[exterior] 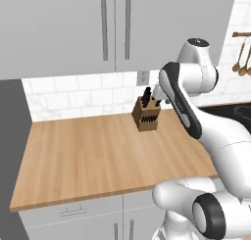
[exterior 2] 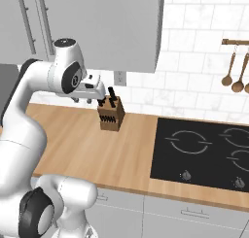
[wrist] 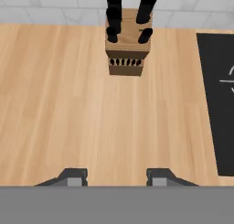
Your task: Take a straw from the drawer in front and place it inside the glass cup on the dining counter.
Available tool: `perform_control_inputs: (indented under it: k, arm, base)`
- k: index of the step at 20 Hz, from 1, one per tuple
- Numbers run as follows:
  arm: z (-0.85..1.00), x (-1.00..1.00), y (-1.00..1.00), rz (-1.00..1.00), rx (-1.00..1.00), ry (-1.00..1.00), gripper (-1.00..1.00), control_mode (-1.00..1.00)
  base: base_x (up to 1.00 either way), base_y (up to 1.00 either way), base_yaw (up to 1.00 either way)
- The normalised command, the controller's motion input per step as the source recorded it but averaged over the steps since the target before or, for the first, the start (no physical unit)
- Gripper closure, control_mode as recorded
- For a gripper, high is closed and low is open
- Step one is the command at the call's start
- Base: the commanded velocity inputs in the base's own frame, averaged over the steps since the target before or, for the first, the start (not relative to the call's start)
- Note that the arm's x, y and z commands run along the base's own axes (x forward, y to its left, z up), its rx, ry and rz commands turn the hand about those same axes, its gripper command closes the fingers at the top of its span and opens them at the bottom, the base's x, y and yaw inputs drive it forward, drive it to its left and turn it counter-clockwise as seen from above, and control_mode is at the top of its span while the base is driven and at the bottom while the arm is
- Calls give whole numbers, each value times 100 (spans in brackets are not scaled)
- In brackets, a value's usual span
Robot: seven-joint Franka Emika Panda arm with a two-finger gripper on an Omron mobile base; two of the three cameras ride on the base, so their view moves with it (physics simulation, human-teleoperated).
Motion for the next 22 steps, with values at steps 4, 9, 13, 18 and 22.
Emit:
perform_control_inputs:
  k: [4,9,13,18,22]
  arm:
    - [-14,-37,0,0,0,-6,-100,-100]
    - [-53,-74,0,0,-1,0,-100,-100]
    - [-67,-46,0,0,-1,2,-100,-100]
    - [-62,-32,1,0,0,12,-100,-100]
    - [-44,-21,2,0,0,10,-100,-100]
  base:
    - [0,0,0]
    - [0,0,0]
    - [0,0,0]
    - [0,0,0]
    - [0,0,0]
